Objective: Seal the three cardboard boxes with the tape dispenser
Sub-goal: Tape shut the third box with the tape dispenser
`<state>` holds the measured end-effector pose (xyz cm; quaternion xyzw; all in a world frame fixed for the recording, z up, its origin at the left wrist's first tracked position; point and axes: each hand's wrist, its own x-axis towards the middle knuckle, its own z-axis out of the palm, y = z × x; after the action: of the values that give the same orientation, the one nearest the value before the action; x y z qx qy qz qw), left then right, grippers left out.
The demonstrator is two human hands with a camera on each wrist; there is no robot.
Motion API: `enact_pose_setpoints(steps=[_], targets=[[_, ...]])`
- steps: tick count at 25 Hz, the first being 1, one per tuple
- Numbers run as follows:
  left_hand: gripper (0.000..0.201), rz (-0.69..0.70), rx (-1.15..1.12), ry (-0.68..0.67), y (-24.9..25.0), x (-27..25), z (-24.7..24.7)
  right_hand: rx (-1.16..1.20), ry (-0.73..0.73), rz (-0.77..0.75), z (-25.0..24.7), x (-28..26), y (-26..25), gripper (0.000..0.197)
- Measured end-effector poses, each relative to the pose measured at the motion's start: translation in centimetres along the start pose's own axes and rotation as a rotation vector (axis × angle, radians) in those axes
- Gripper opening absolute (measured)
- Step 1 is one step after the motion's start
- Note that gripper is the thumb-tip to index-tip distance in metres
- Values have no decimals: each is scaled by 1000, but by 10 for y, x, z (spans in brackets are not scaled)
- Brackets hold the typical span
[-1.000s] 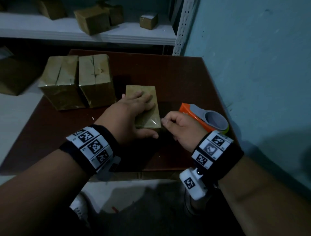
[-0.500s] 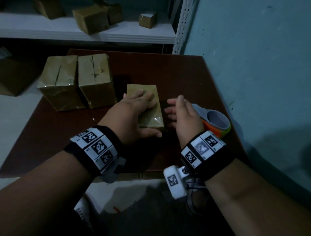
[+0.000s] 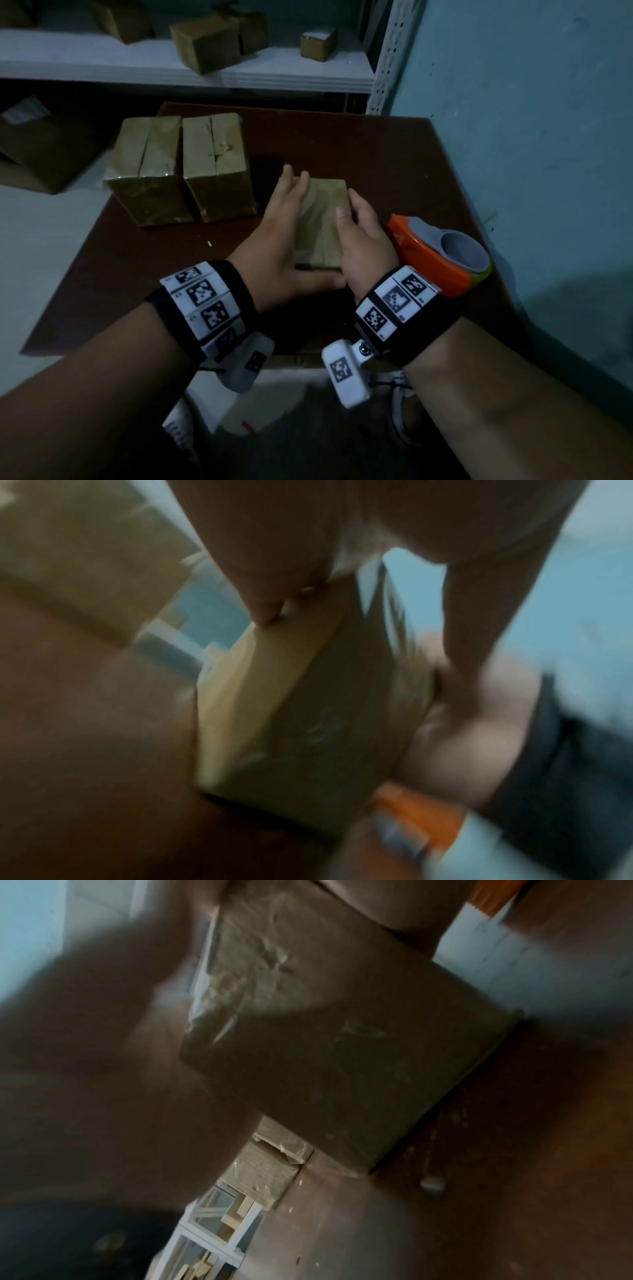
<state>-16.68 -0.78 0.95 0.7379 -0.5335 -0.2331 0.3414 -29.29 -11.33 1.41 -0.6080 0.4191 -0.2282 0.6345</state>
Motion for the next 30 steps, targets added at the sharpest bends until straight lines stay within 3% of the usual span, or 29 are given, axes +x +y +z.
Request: enact_pose_setpoints(steps=[1, 3, 4, 6, 8, 10, 13, 18, 22, 26, 30], targets=[[103, -38, -181, 89, 0, 0, -4, 36, -5, 23, 1, 2, 2, 49], [46, -161, -579, 413, 4, 3, -17, 35, -10, 28, 0, 5, 3, 49], [34, -205, -692, 558, 6, 5, -26, 18, -9, 20, 0, 6, 4, 50], [25, -249, -745, 678, 9, 9, -33, 14, 1, 15, 0, 5, 4, 49], [28, -276, -757, 646, 16, 8, -23, 36, 21, 39, -1, 5, 4, 46], [44, -317, -771, 567, 23, 8, -6, 80, 49, 63, 2, 6, 4, 42], [56, -373, -587, 453, 29, 10, 14, 67, 109, 36, 6, 7, 7, 37], [56, -417, -639, 478, 25, 13, 25, 19, 137, 5, 8, 8, 7, 42], [66, -362, -825, 456, 12, 20, 34, 59, 72, 14, 8, 7, 12, 43], [81, -304, -806, 403, 4, 21, 34, 78, 72, 15, 9, 11, 14, 40], [90, -271, -902, 357, -2, 17, 35, -81, 66, -3, 7, 10, 9, 47]])
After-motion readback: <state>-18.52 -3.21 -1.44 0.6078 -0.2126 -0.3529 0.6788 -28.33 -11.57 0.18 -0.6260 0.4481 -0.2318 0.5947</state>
